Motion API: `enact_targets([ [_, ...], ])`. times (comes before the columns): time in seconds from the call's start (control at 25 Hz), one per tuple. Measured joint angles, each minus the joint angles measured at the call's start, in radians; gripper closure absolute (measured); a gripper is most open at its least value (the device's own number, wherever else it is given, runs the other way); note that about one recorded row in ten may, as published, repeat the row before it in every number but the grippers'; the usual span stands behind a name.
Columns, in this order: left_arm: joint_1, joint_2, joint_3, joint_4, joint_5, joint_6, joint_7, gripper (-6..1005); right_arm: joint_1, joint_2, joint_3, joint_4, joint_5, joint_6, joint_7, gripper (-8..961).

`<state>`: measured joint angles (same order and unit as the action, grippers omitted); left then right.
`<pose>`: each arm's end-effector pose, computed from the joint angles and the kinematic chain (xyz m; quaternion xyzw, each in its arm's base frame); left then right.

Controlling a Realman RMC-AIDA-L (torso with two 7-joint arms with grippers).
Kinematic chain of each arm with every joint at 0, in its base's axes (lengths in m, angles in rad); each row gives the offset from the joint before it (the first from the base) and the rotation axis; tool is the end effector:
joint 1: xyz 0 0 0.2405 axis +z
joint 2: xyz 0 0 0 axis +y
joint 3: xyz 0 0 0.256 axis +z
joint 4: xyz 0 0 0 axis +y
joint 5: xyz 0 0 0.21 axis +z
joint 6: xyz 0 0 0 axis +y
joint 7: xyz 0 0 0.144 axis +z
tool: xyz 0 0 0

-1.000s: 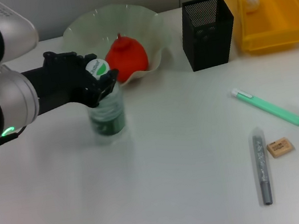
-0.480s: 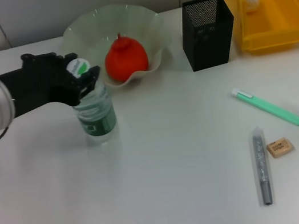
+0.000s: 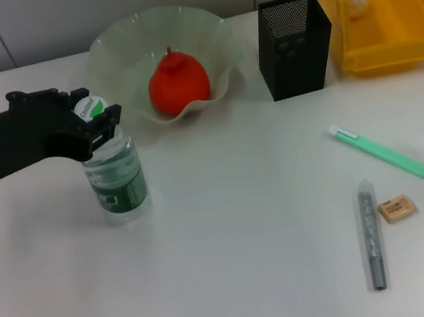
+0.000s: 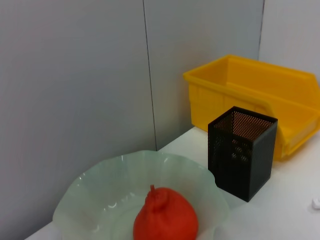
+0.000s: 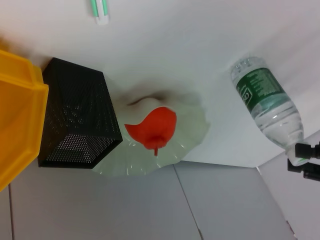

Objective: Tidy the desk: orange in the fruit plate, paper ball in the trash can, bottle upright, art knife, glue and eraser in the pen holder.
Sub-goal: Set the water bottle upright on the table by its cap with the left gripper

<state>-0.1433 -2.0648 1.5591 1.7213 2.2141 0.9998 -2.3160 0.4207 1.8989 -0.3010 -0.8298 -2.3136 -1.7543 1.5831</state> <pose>-0.1619 0.3230 0.0232 -0.9224 -0.2037 -0.0896 0.3158 0.3510 0.2892 0.1301 -0.8951 0.3512 0.1564 0.2257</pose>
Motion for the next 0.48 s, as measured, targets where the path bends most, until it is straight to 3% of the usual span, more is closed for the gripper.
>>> enact_targets([
  [0.48, 0.007, 0.001, -0.028, -0.009, -0.016, 0.008, 0.012, 565, 0.001, 0.001, -0.003, 0.002, 0.0, 0.002, 0.0, 252],
])
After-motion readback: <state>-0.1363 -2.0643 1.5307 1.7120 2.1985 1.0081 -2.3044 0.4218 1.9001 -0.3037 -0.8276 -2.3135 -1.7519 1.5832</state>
